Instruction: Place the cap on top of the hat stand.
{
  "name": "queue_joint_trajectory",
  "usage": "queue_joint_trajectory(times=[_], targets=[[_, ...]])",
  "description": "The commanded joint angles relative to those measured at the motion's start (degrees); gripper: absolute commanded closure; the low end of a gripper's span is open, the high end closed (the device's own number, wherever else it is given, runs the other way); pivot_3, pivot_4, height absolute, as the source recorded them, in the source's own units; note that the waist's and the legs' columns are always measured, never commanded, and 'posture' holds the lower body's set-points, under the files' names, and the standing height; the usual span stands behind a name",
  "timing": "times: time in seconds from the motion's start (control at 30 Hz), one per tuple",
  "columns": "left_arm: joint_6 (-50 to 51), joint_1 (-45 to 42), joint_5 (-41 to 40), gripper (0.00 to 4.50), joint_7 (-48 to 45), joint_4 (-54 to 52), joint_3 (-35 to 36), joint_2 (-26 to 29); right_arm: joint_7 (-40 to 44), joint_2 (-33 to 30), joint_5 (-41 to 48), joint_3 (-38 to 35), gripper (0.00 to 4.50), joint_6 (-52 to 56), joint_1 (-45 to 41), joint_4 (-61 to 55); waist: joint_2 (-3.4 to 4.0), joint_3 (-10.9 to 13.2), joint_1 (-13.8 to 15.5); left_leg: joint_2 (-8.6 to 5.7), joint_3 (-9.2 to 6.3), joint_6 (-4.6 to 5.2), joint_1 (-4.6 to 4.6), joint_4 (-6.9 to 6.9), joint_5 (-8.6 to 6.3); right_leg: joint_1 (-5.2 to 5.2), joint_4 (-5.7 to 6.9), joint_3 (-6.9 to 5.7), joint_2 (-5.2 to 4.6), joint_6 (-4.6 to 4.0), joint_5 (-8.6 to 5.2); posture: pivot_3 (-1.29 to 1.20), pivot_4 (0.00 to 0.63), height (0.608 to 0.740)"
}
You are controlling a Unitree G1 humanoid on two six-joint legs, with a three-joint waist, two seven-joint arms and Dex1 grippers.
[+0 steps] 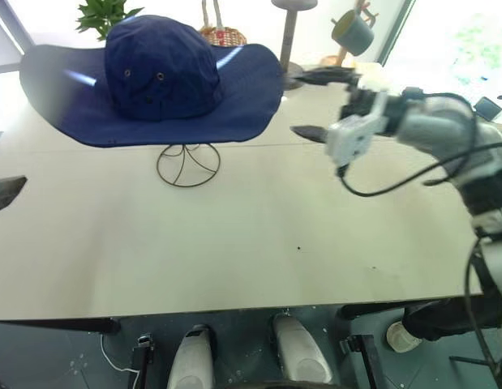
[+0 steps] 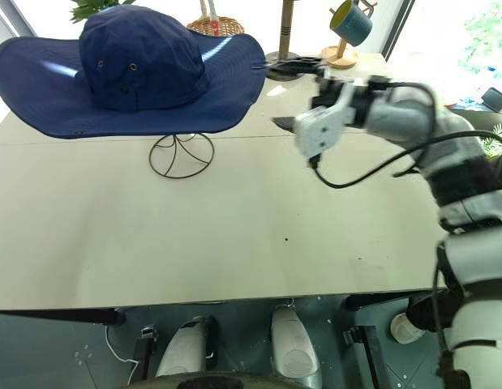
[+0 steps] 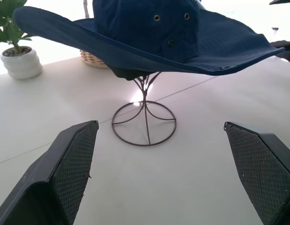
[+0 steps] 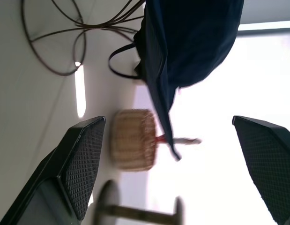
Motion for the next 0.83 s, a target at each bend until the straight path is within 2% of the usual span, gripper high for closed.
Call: queue_joint_trajectory(times=[0.03,0.17,0.3,0.43,0.6,0.83], targets=[[-1.6,0.4,1.8,0.00,-1.4,0.6,2.8,1.3,16.5,-5.2,20.6,-9.9,0.06,20.8,0.9,-6.9,0.03,0.0,0.0,0.00,0.00,0.00,0.04,-0.01,0.00,0.01,0.00,0.00,0.00,0.00,0.00,0.00,0.150,0.740],[-2.9,0.5,3.6,0.00,-2.8,2.2,2.1,1.5,27.6,-7.4,29.1,-16.3,0.06,46.3,-5.8,1.1,0.08,0.0,-0.4,0.07,0.08,0.00,0.18,0.00,0.00,0.01,0.00,0.00,0.06,-0.19,-0.11,0.00,0.150,0.740],[-3.7,0.1,4.8,0.00,-3.9,3.7,1.7,2.1,39.6,-9.7,28.5,-17.2,0.06,57.4,-8.3,5.6,0.09,0.1,-0.3,0.07,0.12,0.00,0.11,-0.05,-0.01,-0.12,-0.05,0.00,0.05,-0.27,-0.20,0.00,0.150,0.740],[-3.8,-0.3,5.4,0.00,-4.7,4.9,2.0,2.6,41.6,-8.3,25.9,-18.2,0.06,60.8,-9.0,6.6,0.14,0.1,-0.3,0.06,0.24,0.00,-0.16,-0.06,-0.01,-0.43,-0.10,0.03,0.00,-0.25,-0.19,0.00,0.150,0.740],[-2.5,-0.7,5.5,0.00,-5.1,5.2,2.7,3.3,41.7,-6.0,24.0,-20.3,0.06,61.3,-7.9,6.9,0.21,0.1,-0.4,0.06,0.26,0.00,-0.16,-0.10,-0.01,-0.49,-0.09,0.04,0.03,-0.24,-0.19,0.00,0.150,0.740],[-1.9,-0.4,5.3,0.00,-5.8,3.1,2.7,3.2,41.5,-3.1,21.8,-22.0,0.06,63.0,-10.5,10.5,0.20,0.1,-0.3,0.06,0.26,0.00,-0.18,-0.09,-0.01,-0.49,-0.09,0.04,0.02,-0.23,-0.18,0.00,0.150,0.740]])
